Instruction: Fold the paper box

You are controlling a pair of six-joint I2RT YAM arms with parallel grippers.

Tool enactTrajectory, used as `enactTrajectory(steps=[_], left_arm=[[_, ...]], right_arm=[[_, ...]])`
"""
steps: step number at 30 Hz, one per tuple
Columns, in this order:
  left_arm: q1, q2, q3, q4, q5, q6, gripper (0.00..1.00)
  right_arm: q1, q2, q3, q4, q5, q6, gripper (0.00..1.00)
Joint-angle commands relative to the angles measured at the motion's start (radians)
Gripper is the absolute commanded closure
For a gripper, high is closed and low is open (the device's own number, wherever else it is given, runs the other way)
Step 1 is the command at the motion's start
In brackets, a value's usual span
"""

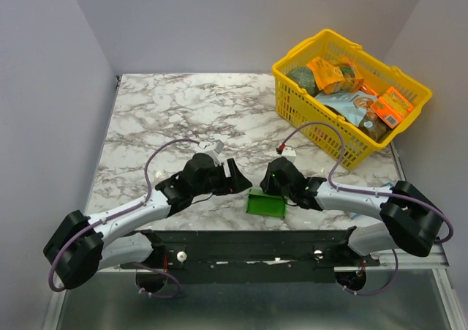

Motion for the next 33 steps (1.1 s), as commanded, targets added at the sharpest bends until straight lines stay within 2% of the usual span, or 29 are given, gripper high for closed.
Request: enactTrajectory(steps=[1, 3, 5, 8, 19, 23, 33], left_arm=[[0.052, 0.05, 0.011, 0.075, 0.107, -0.043, 0.17], [0.056, 0.073, 0.004, 0.093, 0.121, -0.061, 0.21], [0.061, 0.107, -0.002, 0.139, 0.146, -0.072, 0.29], [0.06, 0.142, -0.001, 0.15, 0.163, -0.071, 0.34], [0.061, 0.214, -0.007, 0.171, 0.242, -0.066, 0.38], [0.061, 0.231, 0.004, 0.159, 0.272, -0.051, 0.5], [0.058, 0.227, -0.012, 0.145, 0.258, -0.02, 0.6]], right_arm=[[-0.001, -0.001, 0.006, -0.012, 0.033, 0.0, 0.7], [-0.003, -0.001, 0.007, -0.012, 0.033, 0.0, 0.7], [-0.003, 0.003, 0.01, -0.012, 0.03, -0.003, 0.7], [-0.003, 0.008, 0.015, -0.012, 0.029, -0.006, 0.71], [-0.003, 0.012, 0.019, -0.012, 0.033, -0.005, 0.71], [-0.001, 0.012, 0.021, -0.042, 0.036, -0.005, 0.71], [-0.003, 0.0, 0.035, -0.064, 0.045, -0.015, 0.69]])
